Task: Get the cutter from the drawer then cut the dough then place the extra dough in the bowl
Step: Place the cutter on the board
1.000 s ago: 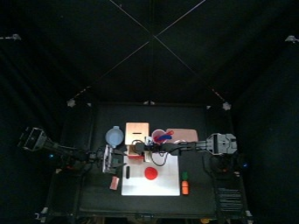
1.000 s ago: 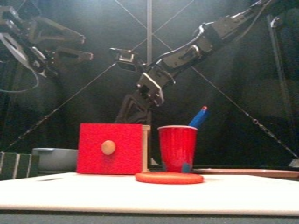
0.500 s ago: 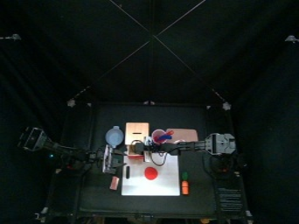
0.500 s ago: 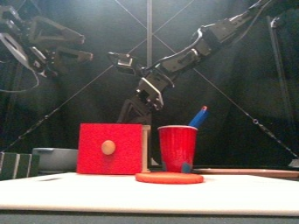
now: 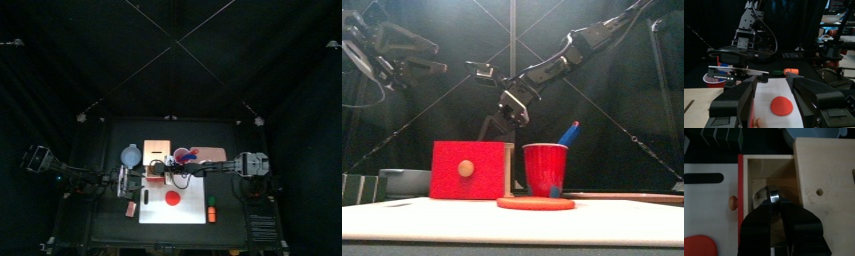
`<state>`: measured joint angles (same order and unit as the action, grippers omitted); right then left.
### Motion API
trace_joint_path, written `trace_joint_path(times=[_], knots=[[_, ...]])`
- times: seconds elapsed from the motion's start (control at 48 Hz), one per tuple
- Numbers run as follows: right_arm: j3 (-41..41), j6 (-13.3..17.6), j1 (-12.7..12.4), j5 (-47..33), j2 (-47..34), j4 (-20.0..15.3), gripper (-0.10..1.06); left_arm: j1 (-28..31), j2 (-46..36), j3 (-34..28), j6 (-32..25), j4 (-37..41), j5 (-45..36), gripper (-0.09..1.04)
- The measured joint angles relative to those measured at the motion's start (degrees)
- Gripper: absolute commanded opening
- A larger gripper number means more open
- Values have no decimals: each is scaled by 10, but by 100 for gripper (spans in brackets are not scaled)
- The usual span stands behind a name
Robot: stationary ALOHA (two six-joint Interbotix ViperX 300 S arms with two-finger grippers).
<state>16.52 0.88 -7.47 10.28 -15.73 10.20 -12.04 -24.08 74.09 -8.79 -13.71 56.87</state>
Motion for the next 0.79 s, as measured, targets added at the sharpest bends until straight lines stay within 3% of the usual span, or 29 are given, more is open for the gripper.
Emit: trace_joint_path(times=[0.792], knots=[[-1,-2,15,11,76,4,44,2,1,7,1,-14,0,86]])
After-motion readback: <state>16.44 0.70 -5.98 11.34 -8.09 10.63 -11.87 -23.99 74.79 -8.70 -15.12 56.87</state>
